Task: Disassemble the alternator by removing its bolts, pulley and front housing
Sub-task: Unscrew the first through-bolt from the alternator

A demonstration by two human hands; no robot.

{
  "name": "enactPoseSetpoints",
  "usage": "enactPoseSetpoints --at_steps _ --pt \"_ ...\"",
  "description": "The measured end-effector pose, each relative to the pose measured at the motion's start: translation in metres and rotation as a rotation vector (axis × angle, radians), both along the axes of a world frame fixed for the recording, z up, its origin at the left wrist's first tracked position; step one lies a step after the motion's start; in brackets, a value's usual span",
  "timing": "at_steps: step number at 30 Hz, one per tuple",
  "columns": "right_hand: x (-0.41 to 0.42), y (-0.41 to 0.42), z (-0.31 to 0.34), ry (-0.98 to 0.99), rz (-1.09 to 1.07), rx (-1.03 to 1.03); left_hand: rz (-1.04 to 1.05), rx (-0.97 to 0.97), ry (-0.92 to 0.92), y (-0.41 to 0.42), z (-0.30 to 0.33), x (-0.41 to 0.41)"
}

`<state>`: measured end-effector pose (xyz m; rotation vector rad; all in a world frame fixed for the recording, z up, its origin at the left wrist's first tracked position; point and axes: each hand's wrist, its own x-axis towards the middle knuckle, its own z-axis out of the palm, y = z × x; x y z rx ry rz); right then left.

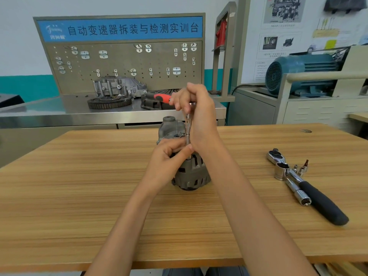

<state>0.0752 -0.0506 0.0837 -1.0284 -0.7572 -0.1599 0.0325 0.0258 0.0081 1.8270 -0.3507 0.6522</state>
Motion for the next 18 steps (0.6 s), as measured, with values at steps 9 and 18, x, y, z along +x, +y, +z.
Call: enactPoseSetpoints --at_steps 9,18 --pt "-0.017 0.021 -0.007 -0.355 -0.724 -0.041 0.098 -0.041 0.089 0.007 -0.008 0.005" --pt "-0.016 0.013 -0.015 -0.415 -1.161 -0.348 0.138 -0.078 0.019 -0.002 -0.010 0.007"
